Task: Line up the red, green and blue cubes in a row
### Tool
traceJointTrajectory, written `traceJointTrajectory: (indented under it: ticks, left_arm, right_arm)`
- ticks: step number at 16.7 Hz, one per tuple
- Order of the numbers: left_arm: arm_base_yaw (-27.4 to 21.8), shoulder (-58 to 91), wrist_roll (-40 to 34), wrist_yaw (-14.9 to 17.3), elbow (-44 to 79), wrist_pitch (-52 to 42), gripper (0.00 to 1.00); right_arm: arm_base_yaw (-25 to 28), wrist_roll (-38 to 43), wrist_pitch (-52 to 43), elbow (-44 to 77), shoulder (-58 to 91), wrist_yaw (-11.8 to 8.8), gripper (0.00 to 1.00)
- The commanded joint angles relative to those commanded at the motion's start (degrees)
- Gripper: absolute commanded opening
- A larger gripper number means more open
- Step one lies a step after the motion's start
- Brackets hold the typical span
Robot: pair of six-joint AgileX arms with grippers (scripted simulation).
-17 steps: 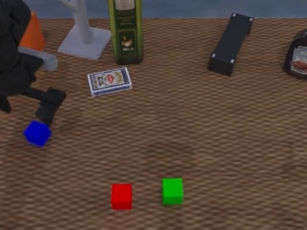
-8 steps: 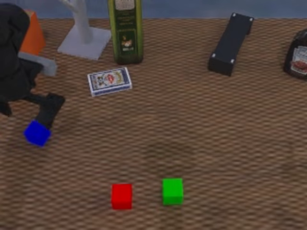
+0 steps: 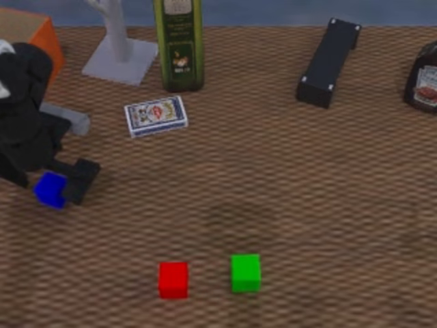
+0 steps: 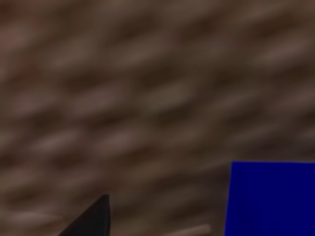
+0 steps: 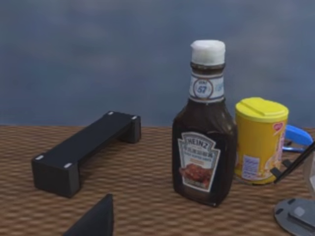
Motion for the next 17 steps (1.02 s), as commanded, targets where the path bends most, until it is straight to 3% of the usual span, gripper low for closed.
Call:
traceJointTrajectory:
  ticks: [3,16,17]
  left_arm:
    - [0.0,0.0,0.0,0.0,-0.01,0.01,1.0]
    - [0.0,0.0,0.0,0.0,-0.01,0.01,0.02]
    - [0.0,0.0,0.0,0.0,-0.01,0.01,0.0]
  right_arm:
    - [0.0,0.0,0.0,0.0,0.0,0.0,1.0]
    - [0.0,0.0,0.0,0.0,0.0,0.0,1.0]
    - [0.0,0.0,0.0,0.0,0.0,0.0,1.0]
